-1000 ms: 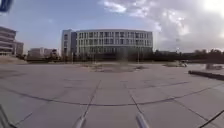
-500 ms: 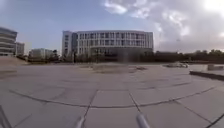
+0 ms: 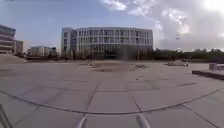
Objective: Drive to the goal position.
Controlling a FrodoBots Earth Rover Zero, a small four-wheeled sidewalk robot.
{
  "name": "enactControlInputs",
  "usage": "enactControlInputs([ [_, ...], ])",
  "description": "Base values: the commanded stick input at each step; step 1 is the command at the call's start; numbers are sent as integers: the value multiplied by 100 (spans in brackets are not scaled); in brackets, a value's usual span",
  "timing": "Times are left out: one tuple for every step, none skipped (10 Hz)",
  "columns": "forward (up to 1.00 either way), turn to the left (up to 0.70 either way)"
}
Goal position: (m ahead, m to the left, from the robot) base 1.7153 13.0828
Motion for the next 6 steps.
enactControlInputs([
  [45,0],
  [45,0],
  [45,0],
  [45,0],
  [45,0],
  [45,0],
])
